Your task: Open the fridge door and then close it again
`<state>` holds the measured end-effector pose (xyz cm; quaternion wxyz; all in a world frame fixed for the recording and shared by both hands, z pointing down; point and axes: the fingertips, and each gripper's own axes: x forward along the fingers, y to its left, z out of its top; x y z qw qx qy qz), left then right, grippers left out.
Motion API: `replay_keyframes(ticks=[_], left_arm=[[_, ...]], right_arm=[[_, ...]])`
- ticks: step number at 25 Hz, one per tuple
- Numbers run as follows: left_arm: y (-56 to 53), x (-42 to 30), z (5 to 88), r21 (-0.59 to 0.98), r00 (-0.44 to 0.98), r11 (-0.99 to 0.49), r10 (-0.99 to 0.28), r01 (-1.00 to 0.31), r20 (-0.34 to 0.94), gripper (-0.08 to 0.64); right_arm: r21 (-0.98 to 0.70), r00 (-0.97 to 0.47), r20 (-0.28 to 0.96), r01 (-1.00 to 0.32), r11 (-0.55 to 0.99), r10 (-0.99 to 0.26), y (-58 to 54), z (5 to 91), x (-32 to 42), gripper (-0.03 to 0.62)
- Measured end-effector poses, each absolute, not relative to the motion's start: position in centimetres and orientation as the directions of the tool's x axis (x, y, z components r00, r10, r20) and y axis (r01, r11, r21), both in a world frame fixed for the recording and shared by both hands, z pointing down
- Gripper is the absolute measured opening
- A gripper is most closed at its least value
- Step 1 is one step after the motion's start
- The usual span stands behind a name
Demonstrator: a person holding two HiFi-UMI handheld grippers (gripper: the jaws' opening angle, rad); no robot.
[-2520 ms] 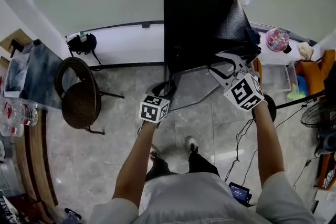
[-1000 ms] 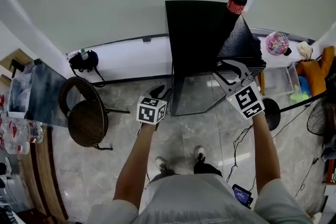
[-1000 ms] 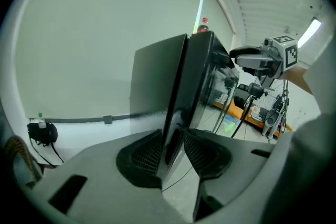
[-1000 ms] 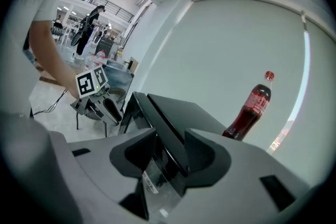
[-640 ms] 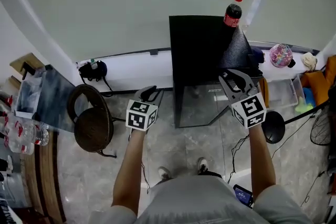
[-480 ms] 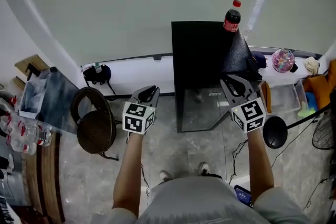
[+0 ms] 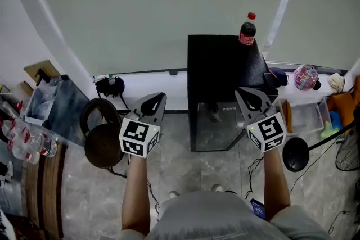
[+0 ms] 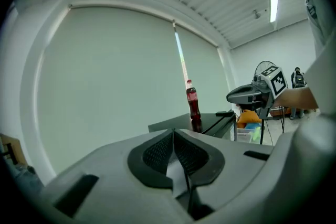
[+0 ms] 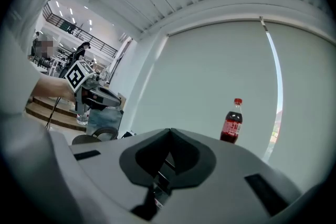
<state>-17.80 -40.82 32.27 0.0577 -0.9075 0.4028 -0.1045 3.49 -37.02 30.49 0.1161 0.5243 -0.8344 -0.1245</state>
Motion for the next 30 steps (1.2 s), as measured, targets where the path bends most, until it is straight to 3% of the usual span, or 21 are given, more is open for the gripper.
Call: replay_keyframes(ticks=[12, 30], left_arm=[[-38.4, -17.1, 26.4, -0.267, 0.660, -0.646, -0.749, -0.715, 0.046, 0.012], [-38.3, -17.5, 26.9, -0.266, 0.655, -0.646, -0.752, -0.715, 0.066, 0.014]], right_arm=[[0.387, -0.457, 0.029, -0.815, 0.431, -0.889, -36.2, 26.6, 2.2, -0.003], [0.393, -0.471, 0.054, -0.800, 0.453, -0.880, -36.4, 27.8, 1.3, -0.003]])
